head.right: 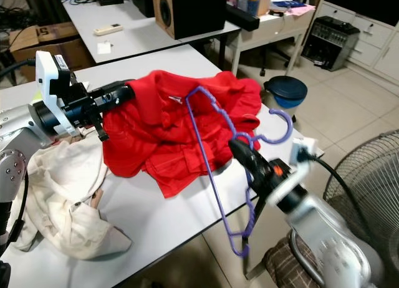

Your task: Hang hanger

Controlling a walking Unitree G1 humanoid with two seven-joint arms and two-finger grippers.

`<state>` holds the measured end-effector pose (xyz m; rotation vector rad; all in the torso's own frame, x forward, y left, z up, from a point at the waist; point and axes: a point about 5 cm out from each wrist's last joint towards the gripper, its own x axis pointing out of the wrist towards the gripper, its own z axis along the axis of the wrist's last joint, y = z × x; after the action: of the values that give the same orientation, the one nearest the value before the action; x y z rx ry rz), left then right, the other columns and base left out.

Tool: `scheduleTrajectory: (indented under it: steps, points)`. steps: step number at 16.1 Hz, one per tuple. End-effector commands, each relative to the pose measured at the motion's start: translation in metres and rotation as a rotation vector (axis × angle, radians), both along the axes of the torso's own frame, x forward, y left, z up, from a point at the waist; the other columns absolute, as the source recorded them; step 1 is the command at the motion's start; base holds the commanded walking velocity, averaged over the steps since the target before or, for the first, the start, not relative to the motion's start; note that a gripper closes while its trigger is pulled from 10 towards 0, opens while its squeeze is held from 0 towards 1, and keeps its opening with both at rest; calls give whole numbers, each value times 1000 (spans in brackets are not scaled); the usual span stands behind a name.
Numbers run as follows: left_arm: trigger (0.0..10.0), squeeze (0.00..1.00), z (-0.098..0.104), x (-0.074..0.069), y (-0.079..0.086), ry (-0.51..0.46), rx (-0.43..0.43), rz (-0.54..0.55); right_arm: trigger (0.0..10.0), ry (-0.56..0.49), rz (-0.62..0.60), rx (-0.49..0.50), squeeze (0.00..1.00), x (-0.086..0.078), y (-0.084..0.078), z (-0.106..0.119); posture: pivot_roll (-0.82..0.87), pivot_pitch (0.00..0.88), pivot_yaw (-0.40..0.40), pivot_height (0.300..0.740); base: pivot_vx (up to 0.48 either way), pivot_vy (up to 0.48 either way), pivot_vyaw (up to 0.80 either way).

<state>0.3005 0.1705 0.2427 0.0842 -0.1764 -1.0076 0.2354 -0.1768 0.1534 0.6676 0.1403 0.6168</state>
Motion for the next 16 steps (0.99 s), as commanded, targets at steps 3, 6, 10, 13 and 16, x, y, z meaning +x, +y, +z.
scheduleTrajectory:
  steps: [3,6,10,13,16]
  points:
    - [0,0,0,-5,-11,4,11,-73,10000,102,-109,191,0,30,1,-2,-49,0,38,740,0,0,0]
    - [0,0,-5,-4,-17,4,38,-62,10000,126,-108,328,0,49,12,5,-37,0,33,740,0,0,0]
    - [0,0,-5,4,-24,-48,63,50,10000,262,-100,406,0,63,29,9,-28,0,28,740,0,0,0]
    - [0,0,11,14,-18,-124,-3,142,10000,302,-46,259,0,50,30,-6,-28,0,29,740,0,0,0]
    - [0,0,20,7,-20,-141,-69,64,10000,357,-120,339,0,50,21,-10,-39,0,43,740,0,0,0]
